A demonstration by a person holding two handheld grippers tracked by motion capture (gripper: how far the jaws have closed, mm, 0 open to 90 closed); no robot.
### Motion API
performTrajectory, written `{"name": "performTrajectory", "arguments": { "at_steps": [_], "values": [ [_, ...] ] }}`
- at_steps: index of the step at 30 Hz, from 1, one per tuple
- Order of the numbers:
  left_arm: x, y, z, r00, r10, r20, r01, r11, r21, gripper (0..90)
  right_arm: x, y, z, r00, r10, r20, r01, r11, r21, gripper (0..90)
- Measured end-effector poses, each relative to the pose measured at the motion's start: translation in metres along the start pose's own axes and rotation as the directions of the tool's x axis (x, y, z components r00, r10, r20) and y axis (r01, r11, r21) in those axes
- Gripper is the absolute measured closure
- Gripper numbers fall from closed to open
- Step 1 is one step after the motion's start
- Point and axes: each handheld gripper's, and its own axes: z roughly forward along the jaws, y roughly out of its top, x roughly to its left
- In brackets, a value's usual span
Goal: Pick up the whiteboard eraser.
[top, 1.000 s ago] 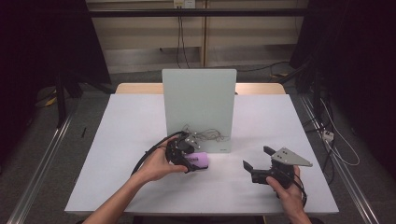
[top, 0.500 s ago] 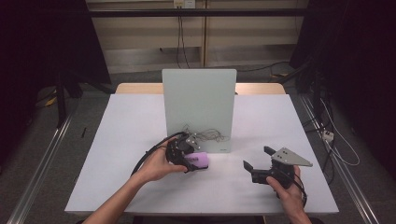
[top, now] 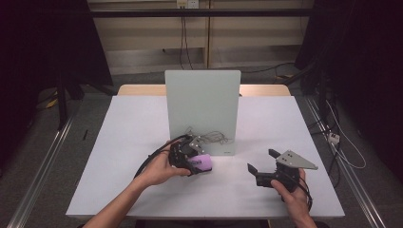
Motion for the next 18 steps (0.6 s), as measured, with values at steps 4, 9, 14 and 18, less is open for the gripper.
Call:
{"name": "performTrajectory", "arguments": {
  "at_steps": [4, 9, 14, 18],
  "values": [
    [0.0, 0.0, -0.003, 0.9999, -0.013, -0.004, 0.013, 0.9998, -0.012, 39.7, 0.0, 0.0, 0.0, 1.0, 0.001, 0.0, -0.001, 1.0, 0.0, 5.7],
    [0.003, -0.001, -0.007, 0.9994, -0.034, -0.004, 0.034, 0.9991, -0.026, 40.0, 0.0, 0.0, 0.0, 1.0, 0.004, 0.0, -0.004, 1.0, 0.0, 5.7],
    [0.002, -0.002, -0.012, 0.9977, -0.067, -0.008, 0.066, 0.9953, -0.071, 40.2, 0.0, 0.0, 0.0, 1.0, 0.005, 0.0, -0.005, 1.0, 0.001, 5.7],
    [-0.001, -0.004, -0.016, 0.9972, -0.075, -0.005, 0.074, 0.9915, -0.107, 40.2, 0.0, 0.0, 0.0, 1.0, 0.007, 0.0, -0.007, 1.0, -0.001, 5.7]
  ]
}}
